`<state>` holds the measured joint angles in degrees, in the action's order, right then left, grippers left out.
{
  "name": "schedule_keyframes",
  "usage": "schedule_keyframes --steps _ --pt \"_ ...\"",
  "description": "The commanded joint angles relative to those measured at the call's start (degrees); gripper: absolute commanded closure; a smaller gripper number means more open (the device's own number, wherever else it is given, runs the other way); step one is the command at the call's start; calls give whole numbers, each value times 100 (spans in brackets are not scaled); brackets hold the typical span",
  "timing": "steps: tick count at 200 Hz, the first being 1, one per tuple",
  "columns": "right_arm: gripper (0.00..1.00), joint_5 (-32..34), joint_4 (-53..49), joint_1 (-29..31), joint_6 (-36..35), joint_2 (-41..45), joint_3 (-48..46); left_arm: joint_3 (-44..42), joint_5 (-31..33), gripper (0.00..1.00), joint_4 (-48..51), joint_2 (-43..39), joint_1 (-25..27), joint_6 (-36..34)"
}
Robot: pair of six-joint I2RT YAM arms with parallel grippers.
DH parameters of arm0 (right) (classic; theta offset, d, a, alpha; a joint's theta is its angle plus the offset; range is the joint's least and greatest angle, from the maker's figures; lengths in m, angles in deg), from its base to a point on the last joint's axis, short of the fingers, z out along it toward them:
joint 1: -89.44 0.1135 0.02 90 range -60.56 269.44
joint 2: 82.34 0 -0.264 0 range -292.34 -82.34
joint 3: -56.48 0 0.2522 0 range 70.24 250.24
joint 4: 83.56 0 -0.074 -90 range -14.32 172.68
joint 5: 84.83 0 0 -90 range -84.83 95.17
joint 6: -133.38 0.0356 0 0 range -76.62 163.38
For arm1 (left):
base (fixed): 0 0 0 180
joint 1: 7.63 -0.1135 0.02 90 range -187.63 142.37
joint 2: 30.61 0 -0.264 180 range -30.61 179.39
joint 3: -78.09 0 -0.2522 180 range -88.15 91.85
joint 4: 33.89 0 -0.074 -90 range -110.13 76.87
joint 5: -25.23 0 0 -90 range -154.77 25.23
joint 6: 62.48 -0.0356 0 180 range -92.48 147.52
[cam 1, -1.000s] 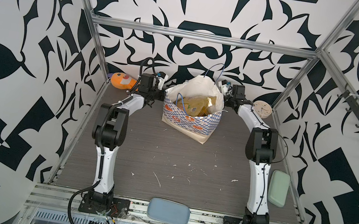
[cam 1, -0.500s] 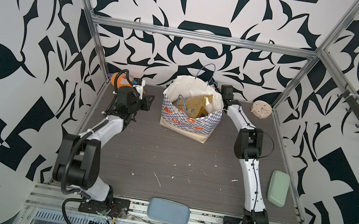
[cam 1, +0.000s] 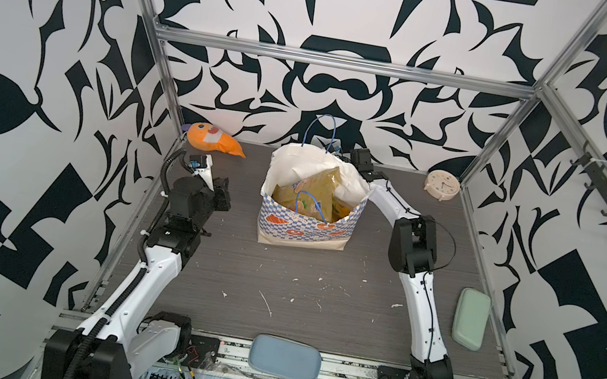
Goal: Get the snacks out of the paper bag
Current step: 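Move the right gripper above the bag opening while the left gripper draws back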
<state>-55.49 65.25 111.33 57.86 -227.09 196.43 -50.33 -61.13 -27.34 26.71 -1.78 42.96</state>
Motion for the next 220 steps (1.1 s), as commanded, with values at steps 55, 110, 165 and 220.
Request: schedule_keyframes --steps 55,110,165,220 --pt "65 3609 -908 -332 397 1887 -194 213 28 75 404 775 -22 379" --pt "62 5648 -660 -633 655 3842 -2374 454 -438 81 596 1757 -71 723" --pt "42 5875 -763 -695 330 5705 -3565 979 -1135 96 861 3050 6 808" --pt "37 4739 -2281 -136 -45 5711 -2389 1015 -955 95 737 3586 598 861"
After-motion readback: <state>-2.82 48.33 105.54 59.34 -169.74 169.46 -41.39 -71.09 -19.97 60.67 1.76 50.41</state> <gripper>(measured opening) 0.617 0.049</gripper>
